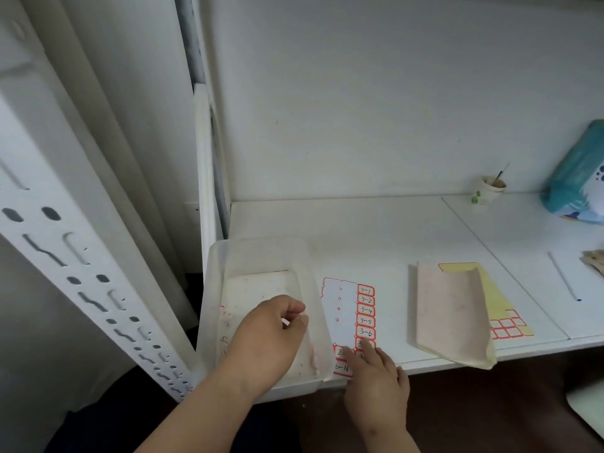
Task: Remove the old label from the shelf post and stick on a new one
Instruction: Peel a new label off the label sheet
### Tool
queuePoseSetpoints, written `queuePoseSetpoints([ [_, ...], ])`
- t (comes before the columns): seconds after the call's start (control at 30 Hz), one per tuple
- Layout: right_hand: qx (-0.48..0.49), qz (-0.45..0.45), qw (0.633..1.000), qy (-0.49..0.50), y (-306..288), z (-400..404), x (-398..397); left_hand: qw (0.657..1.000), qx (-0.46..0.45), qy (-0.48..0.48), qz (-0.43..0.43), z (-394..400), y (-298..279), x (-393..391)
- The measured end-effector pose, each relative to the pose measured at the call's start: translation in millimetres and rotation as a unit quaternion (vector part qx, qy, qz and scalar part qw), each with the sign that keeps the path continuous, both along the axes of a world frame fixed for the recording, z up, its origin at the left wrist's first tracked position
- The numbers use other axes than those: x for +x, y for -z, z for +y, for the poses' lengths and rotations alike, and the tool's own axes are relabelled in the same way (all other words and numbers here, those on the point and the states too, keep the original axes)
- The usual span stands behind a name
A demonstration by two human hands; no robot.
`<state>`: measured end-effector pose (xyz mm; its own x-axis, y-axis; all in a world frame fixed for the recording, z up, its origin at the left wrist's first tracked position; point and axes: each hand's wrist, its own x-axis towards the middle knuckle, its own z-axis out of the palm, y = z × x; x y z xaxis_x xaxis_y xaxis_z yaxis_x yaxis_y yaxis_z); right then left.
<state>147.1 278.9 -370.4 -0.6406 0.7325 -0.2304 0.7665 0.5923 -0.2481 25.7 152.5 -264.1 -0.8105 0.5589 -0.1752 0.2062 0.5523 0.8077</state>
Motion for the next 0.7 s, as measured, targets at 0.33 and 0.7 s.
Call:
queuePoseSetpoints([
  [0.33,0.101,0.157,0.973,0.133,-18.5,8.9,12.3,1.0,0.005,-0.006,-0.024,-7.4,-8.6,15.7],
  [0.7,-0.103,0.534,0.836,0.07,-99.6,-11.3,-12.7,0.916,0.201,-0.1,-0.332,-4.6,-34.4,22.9],
])
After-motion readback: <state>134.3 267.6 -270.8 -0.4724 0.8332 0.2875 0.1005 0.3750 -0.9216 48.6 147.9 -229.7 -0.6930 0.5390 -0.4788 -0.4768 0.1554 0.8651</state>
